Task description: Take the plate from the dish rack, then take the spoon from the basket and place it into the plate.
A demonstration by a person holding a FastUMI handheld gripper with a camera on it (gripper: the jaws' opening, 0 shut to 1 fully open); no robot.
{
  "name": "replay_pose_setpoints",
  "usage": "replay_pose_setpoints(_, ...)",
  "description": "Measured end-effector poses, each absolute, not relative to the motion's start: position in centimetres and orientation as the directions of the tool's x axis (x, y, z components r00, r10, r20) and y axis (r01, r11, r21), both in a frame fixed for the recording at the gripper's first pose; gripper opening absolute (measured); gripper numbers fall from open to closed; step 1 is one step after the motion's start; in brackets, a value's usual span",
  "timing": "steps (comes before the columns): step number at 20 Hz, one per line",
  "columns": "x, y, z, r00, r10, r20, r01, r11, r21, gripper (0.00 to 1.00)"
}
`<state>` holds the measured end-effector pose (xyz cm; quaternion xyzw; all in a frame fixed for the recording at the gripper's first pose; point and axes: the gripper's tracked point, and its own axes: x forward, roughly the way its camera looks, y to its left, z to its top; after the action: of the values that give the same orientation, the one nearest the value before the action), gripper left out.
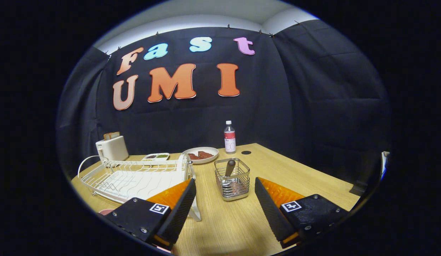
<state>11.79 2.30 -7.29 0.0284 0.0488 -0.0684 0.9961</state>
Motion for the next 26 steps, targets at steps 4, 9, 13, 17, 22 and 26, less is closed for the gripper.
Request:
replay_pose_setpoints(4,15.1,1.7,-7.8,0.984,-0.151,-0.096,0.156,0.987,0.044,0.98)
replay_pose_setpoints(9,18.1,1.7,-8.4,0.983,-0.156,-0.095,0.158,0.987,0.015,0.68)
replay_pose_setpoints(13,19.6,1.7,-8.8,0.982,-0.159,-0.099,0.159,0.987,-0.012,0.38)
replay_pose_setpoints(17,20.0,1.8,-8.9,0.983,-0.153,-0.097,0.154,0.988,0.002,0.13)
replay_pose_setpoints(22,19.8,2.4,-8.4,0.988,-0.125,-0.092,0.126,0.992,0.009,0.05)
replay_pose_setpoints(26,19.2,2.1,-5.9,0.990,-0.133,-0.039,0.133,0.991,-0.008,0.05)
